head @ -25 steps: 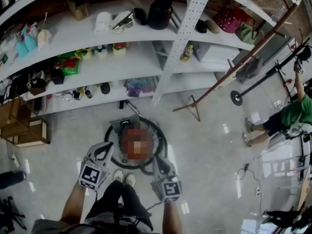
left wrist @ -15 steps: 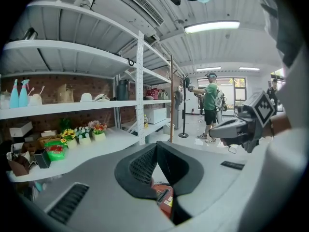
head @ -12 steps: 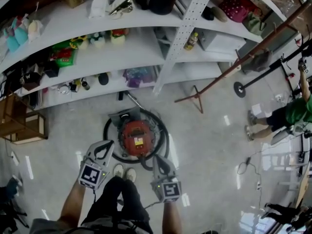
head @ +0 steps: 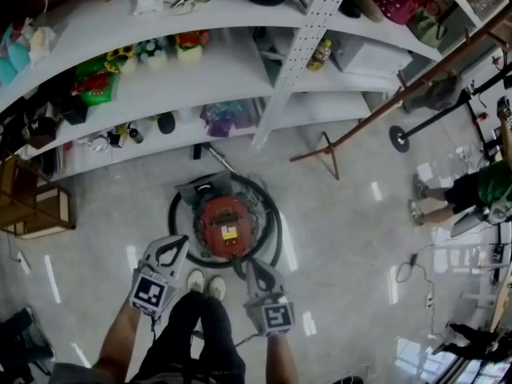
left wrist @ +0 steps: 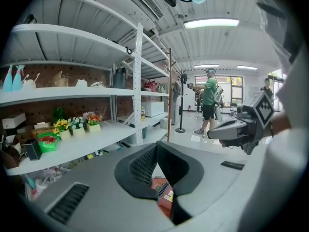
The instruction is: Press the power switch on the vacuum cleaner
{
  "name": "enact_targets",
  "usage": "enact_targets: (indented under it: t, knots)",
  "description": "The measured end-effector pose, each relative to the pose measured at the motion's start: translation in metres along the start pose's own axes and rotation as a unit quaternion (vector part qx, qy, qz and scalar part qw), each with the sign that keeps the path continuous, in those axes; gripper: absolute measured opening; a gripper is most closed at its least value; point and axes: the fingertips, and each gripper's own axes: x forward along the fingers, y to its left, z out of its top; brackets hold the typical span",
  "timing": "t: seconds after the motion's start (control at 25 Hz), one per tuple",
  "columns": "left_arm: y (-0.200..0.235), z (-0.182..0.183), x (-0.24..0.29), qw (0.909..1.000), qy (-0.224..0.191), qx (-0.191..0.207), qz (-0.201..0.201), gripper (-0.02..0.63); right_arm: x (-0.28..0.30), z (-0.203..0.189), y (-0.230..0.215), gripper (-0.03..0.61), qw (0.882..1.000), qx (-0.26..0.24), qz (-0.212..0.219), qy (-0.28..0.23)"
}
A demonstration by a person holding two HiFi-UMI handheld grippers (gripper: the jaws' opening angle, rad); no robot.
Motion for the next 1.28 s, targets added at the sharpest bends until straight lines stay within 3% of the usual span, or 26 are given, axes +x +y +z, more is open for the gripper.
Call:
enact_targets:
  t: [0.4,1.28]
  knots:
    - [-0.012,-0.066,0.019,0.9995,0.027,-0.007,-0.016,0.008,0.025,-0.054,-0.009,0.011,1.0,0.012,0.003,0.011]
    - [-0.03,-0.168,0.055,0.9984,0.039,-0.021,-0.035,0.009,0.067,-0.159,-0.019,0.012,0.999,0.024,0.023,0.026]
